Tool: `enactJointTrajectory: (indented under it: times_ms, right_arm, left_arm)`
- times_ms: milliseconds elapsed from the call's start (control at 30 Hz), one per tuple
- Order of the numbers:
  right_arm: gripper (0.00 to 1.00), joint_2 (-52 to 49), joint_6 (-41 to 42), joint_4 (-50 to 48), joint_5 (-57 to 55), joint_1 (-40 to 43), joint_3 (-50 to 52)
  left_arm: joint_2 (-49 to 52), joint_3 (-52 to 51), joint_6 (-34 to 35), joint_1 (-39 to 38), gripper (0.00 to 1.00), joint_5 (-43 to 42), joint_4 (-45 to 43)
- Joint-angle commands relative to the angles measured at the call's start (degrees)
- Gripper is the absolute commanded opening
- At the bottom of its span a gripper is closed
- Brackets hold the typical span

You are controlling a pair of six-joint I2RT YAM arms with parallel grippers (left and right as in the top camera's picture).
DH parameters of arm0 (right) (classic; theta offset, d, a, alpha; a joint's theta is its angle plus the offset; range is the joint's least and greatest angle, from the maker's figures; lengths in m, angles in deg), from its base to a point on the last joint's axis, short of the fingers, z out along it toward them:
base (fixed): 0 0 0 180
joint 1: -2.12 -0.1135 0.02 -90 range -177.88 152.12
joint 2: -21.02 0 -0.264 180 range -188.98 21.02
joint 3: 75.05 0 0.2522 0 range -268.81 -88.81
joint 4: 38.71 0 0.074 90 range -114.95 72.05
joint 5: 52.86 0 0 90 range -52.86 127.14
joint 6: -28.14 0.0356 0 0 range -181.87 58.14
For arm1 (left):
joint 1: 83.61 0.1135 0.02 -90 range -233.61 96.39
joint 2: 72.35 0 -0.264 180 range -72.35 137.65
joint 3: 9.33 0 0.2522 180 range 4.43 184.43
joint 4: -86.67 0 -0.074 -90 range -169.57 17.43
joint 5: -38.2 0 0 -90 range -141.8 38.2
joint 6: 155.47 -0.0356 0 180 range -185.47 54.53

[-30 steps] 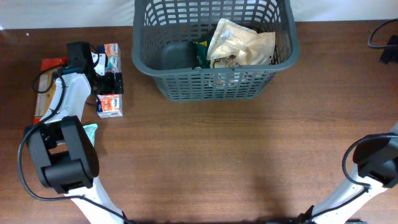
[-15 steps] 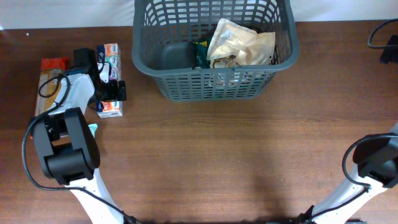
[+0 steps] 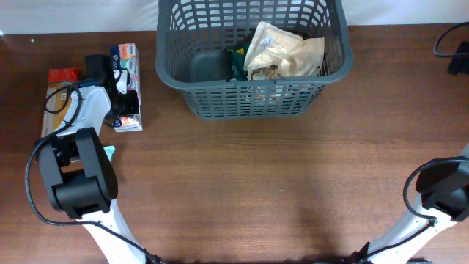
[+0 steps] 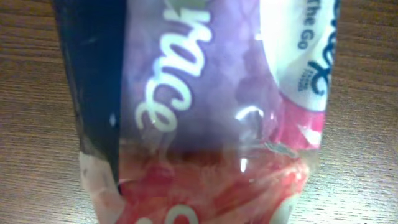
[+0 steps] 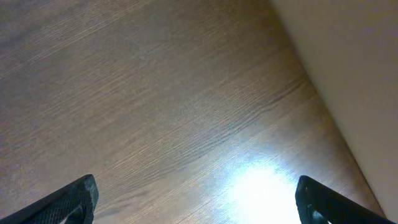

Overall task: Pack container
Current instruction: 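Lower the left gripper and grasp the tissue pack stack, then lift the tissue packs and carry them right over the basket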

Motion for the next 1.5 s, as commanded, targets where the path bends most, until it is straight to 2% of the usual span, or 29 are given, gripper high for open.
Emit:
enactJointTrajectory:
  times_ms: [0,233,767,867,1167,1467]
  right_arm:
    - [0.99,1.3,0.3,0.0,0.1,-0.1,-0.3]
    - [0.99,1.3,0.3,0.0,0.1,-0.1,-0.3]
    - [0.99,1.3,0.3,0.0,0.1,-0.1,-0.3]
    - [0.99,1.3,0.3,0.0,0.1,-0.1,-0.3]
    - [0.99,1.3,0.3,0.0,0.1,-0.1,-0.3]
    - [0.99,1.3,0.3,0.0,0.1,-0.1,-0.3]
  left_arm:
    - [0.7,0.2,0.5,0.1,0.02,0.0,-0.1]
    - [0.1,5.3,1.2,0.0,0.02,0.0,3.1]
    - [-4.4,37.2,1.9,-0.1,0.01,0.0,16.5]
    - [-5.0,41.9,1.8,-1.1,0.02,-2.3,18.9]
    - [-6.6,54.8,1.6,-11.4,0.02,-4.7,21.6]
    - [-6.8,57.8,1.2,-23.5,0.02,-4.7,21.3]
